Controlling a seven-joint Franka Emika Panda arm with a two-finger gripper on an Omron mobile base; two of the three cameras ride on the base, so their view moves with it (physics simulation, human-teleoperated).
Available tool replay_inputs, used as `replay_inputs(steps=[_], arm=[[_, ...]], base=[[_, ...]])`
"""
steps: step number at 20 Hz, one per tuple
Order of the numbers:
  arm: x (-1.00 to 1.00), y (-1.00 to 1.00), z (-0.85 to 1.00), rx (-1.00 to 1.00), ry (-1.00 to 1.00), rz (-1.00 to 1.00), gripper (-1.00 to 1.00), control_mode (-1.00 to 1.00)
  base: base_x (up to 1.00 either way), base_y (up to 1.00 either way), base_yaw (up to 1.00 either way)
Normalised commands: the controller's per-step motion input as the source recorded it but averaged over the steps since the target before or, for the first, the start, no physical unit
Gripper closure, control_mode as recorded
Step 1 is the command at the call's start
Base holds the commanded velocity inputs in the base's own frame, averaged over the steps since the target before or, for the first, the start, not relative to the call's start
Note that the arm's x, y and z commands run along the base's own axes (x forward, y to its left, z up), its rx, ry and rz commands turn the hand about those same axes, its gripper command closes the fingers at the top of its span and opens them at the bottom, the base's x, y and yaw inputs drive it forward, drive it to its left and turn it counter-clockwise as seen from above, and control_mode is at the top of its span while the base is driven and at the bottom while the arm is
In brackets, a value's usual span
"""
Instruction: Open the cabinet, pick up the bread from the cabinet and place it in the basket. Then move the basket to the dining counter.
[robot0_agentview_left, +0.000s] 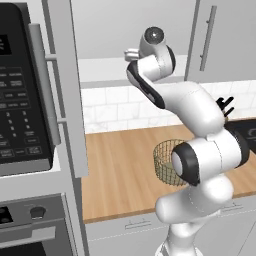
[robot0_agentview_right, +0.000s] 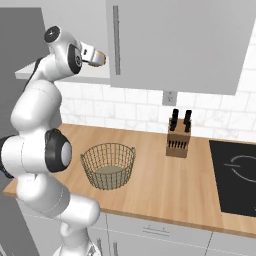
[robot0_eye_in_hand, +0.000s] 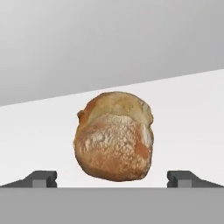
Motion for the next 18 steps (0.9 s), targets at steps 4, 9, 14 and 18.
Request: replay_inputs(steps=[4, 9, 14, 18], arm=[[0.34, 0.00, 0.00, 0.00, 0.00, 0.00, -1.00, -1.00], [0.30, 0.00, 0.00, 0.00, 0.00, 0.00, -1.00, -1.00], [0.15, -0.04, 0.00, 0.00, 0.00, 0.00, -1.00, -1.00], [0.08, -0.14, -0.01, 0.00, 0.00, -0.02, -1.00, -1.00]], base=[[0.00, 0.00, 0.00], [0.00, 0.00, 0.00], [0.00, 0.00, 0.00], [0.00, 0.00, 0.00]])
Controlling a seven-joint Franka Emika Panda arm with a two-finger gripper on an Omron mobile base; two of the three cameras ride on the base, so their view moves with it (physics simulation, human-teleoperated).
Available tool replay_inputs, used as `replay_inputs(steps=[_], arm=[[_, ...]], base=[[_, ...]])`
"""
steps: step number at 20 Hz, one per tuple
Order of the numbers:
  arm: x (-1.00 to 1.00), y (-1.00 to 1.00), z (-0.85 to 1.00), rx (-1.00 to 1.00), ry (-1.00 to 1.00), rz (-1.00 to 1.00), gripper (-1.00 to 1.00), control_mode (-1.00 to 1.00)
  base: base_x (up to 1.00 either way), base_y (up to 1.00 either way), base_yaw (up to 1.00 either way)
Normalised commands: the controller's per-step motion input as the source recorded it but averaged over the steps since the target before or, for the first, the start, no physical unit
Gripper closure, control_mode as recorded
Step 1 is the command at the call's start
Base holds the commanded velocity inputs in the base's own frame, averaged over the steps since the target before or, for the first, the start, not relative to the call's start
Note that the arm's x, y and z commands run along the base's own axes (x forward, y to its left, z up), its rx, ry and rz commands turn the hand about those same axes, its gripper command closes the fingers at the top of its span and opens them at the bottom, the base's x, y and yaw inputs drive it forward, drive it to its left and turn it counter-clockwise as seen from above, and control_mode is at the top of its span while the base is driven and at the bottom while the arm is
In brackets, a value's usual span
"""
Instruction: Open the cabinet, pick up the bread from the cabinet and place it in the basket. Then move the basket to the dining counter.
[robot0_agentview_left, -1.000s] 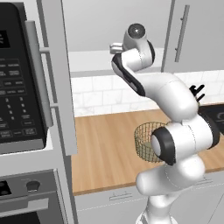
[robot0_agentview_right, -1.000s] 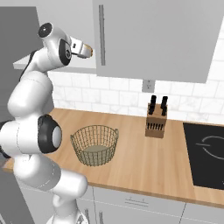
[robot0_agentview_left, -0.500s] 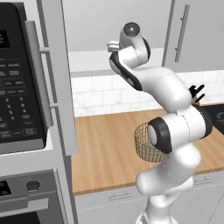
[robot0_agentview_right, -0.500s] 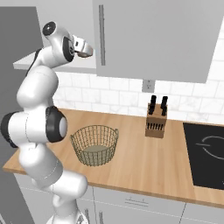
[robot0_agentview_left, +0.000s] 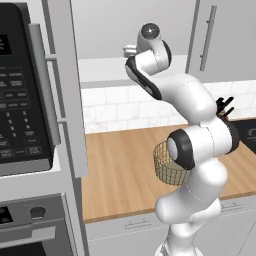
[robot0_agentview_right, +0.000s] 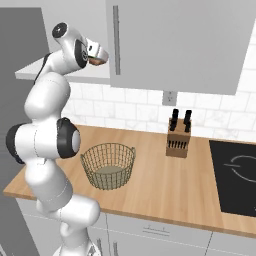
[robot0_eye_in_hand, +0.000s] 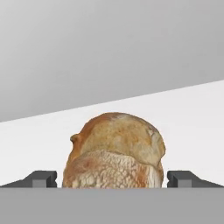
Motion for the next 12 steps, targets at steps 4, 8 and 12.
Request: replay_inputs(steps=[4, 8, 12], arm=[[0.05, -0.13, -0.05, 0.00, 0.00, -0.03, -1.00, -1.00], [0.00, -0.01, -0.29, 0.00, 0.00, -0.04, -1.00, -1.00], [0.00, 0.00, -0.15, 0.00, -0.01, -0.01, 1.00, -1.00]], base=[[0.00, 0.00, 0.00], [0.00, 0.00, 0.00], [0.00, 0.00, 0.00]])
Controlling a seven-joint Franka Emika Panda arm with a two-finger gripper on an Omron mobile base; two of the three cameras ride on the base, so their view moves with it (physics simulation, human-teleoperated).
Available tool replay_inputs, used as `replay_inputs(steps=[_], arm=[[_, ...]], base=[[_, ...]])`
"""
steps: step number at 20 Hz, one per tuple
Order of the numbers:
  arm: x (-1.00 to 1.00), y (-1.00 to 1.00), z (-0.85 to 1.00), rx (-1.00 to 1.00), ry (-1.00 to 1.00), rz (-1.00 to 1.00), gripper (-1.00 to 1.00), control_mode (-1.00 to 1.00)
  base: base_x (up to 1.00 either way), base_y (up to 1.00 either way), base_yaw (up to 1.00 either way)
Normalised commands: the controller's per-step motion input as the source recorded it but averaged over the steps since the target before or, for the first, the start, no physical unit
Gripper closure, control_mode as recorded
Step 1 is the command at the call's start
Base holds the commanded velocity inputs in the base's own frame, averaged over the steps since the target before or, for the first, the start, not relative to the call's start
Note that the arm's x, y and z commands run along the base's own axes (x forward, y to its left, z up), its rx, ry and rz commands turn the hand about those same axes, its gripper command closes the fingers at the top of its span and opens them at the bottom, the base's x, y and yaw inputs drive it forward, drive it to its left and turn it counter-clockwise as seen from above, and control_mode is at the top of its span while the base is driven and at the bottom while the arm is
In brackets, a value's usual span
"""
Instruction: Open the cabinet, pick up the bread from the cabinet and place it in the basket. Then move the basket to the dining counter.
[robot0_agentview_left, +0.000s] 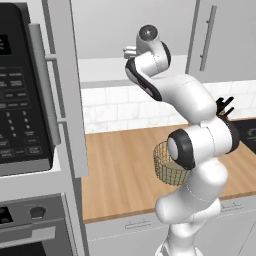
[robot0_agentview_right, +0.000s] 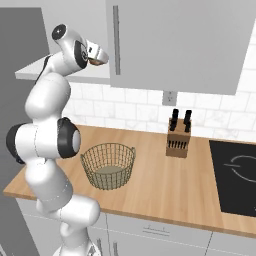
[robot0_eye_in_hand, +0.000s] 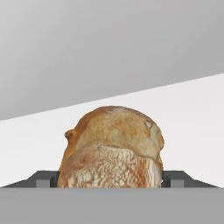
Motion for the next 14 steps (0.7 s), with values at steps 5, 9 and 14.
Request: replay_inputs(steps=[5, 9, 14], arm=[[0.00, 0.00, 0.00, 0.00, 0.00, 0.00, 1.00, -1.00], [-0.31, 0.00, 0.00, 0.00, 0.00, 0.00, 1.00, -1.00], [-0.90, 0.08, 0.00, 0.00, -0.01, 0.00, 1.00, -1.00]], base=[[0.00, 0.00, 0.00], [0.00, 0.00, 0.00], [0.00, 0.00, 0.00]])
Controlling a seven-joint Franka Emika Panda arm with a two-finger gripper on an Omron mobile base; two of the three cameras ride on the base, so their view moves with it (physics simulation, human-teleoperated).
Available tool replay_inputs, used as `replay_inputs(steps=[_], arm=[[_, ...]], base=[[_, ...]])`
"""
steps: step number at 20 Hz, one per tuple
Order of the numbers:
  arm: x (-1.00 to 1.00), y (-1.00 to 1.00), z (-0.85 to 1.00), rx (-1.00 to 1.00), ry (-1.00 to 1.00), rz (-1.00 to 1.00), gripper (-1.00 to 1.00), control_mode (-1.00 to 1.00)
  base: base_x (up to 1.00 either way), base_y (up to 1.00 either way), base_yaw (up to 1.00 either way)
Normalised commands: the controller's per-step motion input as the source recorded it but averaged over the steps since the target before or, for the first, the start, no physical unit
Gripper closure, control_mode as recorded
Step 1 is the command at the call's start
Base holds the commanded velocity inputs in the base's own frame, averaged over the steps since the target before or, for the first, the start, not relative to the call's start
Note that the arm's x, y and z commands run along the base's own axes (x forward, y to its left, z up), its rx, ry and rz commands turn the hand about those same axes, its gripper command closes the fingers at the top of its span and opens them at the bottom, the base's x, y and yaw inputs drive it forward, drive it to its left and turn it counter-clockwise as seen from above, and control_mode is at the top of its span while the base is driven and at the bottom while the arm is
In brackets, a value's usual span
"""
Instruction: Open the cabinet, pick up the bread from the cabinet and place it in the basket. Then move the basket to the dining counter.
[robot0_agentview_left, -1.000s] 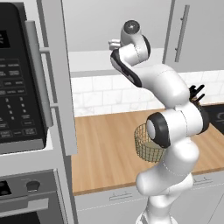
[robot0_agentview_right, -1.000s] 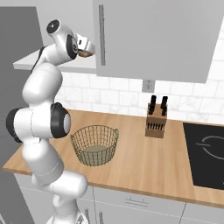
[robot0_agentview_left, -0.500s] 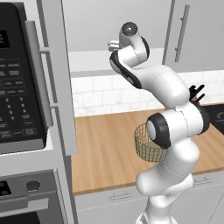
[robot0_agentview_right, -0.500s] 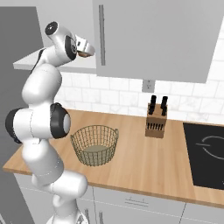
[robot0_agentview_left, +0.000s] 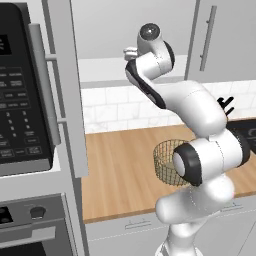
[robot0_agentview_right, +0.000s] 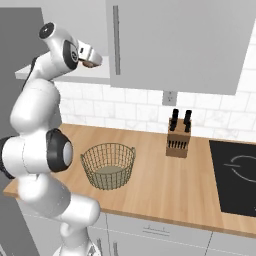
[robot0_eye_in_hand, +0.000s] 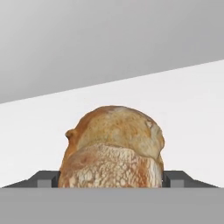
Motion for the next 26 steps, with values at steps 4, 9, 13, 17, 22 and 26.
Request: replay_inputs(steps=[4, 9, 13, 17, 22, 26], arm=[[-1.00, 0.02, 0.02, 0.00, -0.05, 0.00, 1.00, -1.00], [-1.00, 0.05, 0.21, 0.00, -0.06, 0.02, 1.00, -1.00], [-1.00, 0.08, 0.19, 0.00, 0.00, 0.06, 1.00, -1.00], [-1.00, -0.01, 0.22, 0.00, 0.00, 0.03, 1.00, -1.00], [-1.00, -0.22, 0.03, 0.00, 0.06, 0.00, 1.00, -1.00], [-0.99, -0.45, -0.08, 0.03, 0.12, 0.00, 1.00, -1.00]], base=[[0.00, 0.00, 0.00], [0.00, 0.00, 0.00], [0.00, 0.00, 0.00], [0.00, 0.00, 0.00], [0.00, 0.00, 0.00], [0.00, 0.00, 0.00]])
